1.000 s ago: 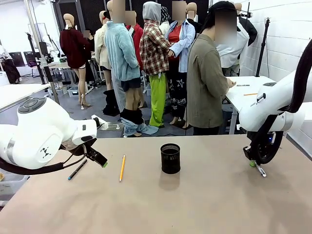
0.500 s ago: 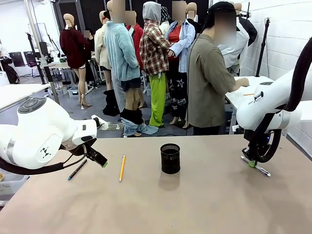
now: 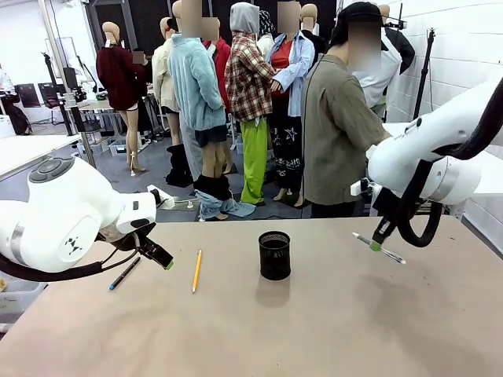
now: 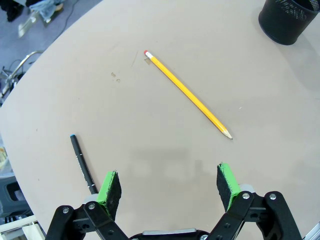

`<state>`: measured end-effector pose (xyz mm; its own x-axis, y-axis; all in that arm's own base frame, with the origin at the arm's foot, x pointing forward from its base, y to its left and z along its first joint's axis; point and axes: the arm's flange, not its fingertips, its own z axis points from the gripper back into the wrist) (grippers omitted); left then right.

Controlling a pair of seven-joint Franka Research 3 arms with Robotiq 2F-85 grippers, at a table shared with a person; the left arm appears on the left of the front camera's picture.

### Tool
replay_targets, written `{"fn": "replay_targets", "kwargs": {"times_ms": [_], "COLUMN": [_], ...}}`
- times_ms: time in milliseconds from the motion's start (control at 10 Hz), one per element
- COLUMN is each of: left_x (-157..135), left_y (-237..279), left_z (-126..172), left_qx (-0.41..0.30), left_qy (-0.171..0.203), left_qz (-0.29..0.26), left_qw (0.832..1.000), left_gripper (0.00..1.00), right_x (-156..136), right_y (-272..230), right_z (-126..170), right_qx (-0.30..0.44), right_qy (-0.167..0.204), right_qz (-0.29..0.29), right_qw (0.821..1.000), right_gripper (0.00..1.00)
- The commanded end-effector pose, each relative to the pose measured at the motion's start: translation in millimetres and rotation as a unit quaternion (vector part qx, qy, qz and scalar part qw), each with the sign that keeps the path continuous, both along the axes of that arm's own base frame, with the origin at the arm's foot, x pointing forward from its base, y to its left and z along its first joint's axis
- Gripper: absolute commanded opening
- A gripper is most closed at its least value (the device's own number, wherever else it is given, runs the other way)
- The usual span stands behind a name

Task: Place the pens into the pen holder.
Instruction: Pick up a writing instrument from the table and place it into the Pen holder.

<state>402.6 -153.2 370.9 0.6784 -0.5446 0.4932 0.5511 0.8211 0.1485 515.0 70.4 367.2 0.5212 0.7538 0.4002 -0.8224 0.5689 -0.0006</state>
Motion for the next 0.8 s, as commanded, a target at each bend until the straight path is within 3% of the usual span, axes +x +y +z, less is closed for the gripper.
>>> {"fn": "replay_targets", "kwargs": {"times_ms": [0,400,500,700], "left_x": [0,0,0,0], "left_y": [2,2,2,2], "left_z": [0,0,0,0], "left_qx": [-0.002,-0.002,-0.002,-0.002], "left_qy": [0.0,0.0,0.0,0.0], "left_qz": [0.002,0.002,0.002,0.002], "left_qw": [1.0,1.0,1.0,1.0], "left_gripper": [1.0,1.0,1.0,1.0], "right_x": [-16,-8,1,8], "right_y": [5,71,93,114], "right_z": [3,32,34,36], "right_qx": [0.125,0.271,0.312,0.347], "right_qy": [-0.033,-0.107,-0.108,-0.103], "right_qz": [0.092,0.187,0.204,0.22], "right_qw": [0.987,0.938,0.922,0.906], "right_gripper": [0.0,0.0,0.0,0.0]}}
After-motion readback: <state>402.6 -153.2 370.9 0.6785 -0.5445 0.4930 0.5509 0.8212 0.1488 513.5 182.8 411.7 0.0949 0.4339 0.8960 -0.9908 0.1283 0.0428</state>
